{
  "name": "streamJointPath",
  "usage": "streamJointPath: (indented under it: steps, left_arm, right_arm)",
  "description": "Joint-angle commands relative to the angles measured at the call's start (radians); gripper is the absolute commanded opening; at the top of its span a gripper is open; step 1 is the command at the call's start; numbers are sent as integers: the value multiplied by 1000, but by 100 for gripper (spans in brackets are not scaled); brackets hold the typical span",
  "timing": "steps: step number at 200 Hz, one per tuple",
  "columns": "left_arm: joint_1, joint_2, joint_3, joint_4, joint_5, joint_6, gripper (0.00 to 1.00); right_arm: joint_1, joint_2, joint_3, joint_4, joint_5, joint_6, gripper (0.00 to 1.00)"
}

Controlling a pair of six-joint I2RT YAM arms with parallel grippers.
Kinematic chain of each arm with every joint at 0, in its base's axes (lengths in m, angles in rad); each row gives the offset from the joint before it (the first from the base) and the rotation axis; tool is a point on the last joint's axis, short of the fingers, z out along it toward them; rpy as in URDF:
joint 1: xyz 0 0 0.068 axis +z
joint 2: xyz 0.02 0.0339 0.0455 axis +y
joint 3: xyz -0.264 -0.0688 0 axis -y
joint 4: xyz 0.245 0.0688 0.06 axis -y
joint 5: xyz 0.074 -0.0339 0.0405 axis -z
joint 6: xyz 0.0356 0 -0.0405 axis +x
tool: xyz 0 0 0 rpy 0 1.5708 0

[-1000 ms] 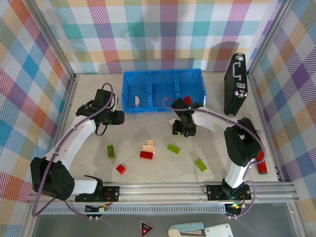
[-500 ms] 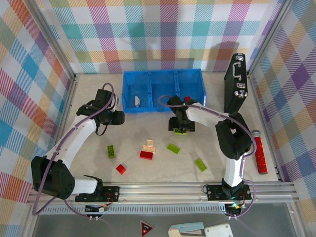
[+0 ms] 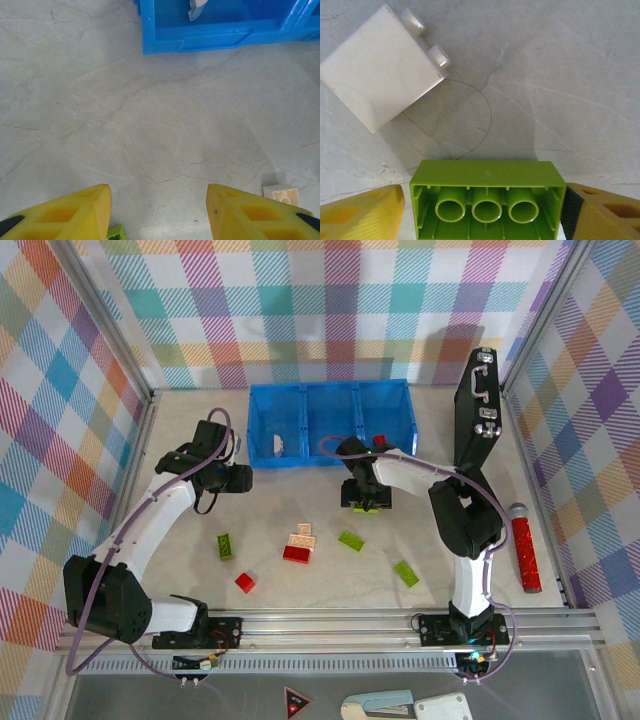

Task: Sort the legos into containers by color
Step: Pick up the lego from the center of the table.

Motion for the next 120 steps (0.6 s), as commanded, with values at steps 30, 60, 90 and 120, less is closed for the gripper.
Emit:
streamJointPath:
  steps: [30, 60, 90, 120]
  left_arm:
    - [10, 20, 8, -27, 16, 17, 54]
    - [10, 26, 11, -27, 23, 18, 53]
    - [10, 28, 13, -29, 23, 17, 53]
    - [10, 30, 11, -28, 22, 19, 54]
  right_arm:
    - [2, 15, -7, 9, -18, 21, 75]
    - [2, 17, -11, 12, -15, 22, 74]
    - [2, 22, -11, 16, -26, 17, 68]
    - [4, 19, -6, 16, -33, 15, 64]
